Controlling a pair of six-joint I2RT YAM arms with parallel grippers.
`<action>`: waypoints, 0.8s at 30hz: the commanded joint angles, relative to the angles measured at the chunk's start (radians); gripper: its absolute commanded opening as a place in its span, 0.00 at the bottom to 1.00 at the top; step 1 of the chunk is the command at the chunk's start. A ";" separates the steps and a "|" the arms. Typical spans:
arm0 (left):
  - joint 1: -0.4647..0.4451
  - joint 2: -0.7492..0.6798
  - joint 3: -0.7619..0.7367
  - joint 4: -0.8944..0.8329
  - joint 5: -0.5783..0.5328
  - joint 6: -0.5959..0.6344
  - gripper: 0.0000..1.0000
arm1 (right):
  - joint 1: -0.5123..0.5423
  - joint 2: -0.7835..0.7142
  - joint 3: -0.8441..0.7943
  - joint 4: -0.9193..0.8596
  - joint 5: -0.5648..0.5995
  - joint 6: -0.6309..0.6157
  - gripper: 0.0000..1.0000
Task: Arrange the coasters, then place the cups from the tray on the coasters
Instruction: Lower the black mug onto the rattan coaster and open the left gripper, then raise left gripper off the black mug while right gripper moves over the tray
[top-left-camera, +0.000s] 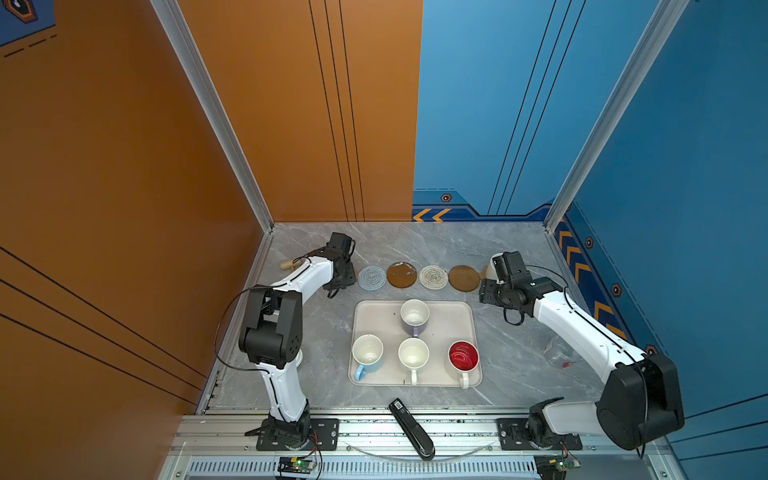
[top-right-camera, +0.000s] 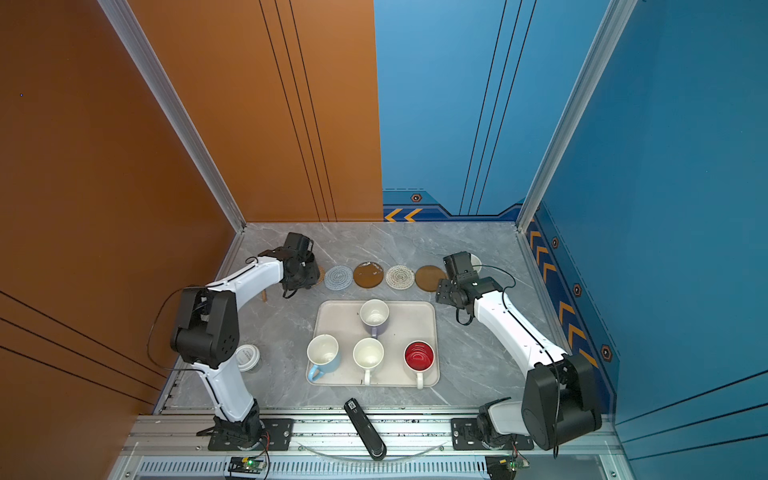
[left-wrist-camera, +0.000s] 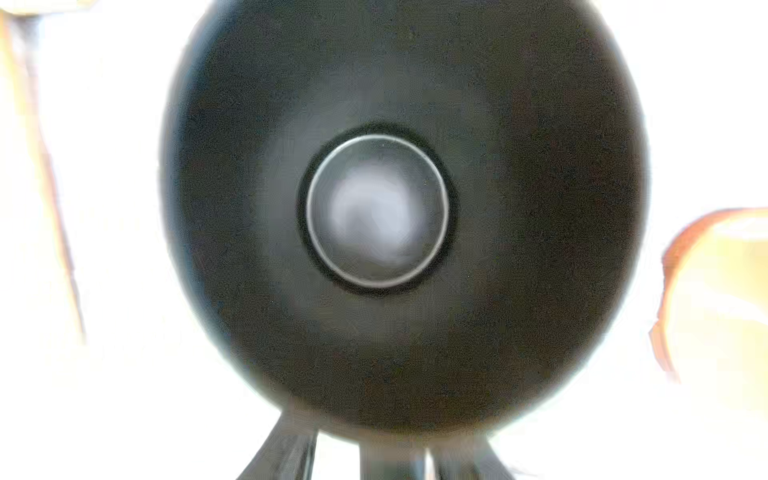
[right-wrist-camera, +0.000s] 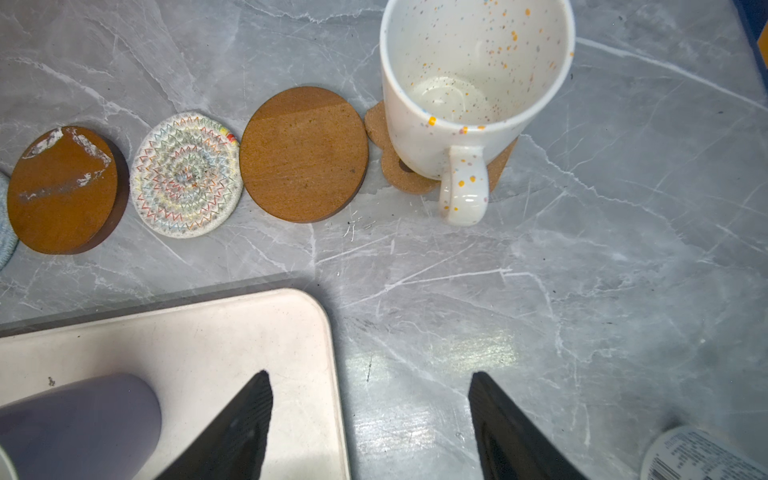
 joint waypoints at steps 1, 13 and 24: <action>-0.012 -0.095 -0.033 -0.008 -0.005 -0.017 0.44 | 0.013 0.003 0.020 -0.037 0.000 0.011 0.73; -0.094 -0.389 -0.138 -0.012 -0.073 -0.017 0.52 | 0.093 -0.046 0.079 -0.093 0.046 0.005 0.73; -0.323 -0.668 -0.232 0.032 -0.277 0.043 0.69 | 0.307 -0.067 0.099 -0.141 0.124 0.082 0.74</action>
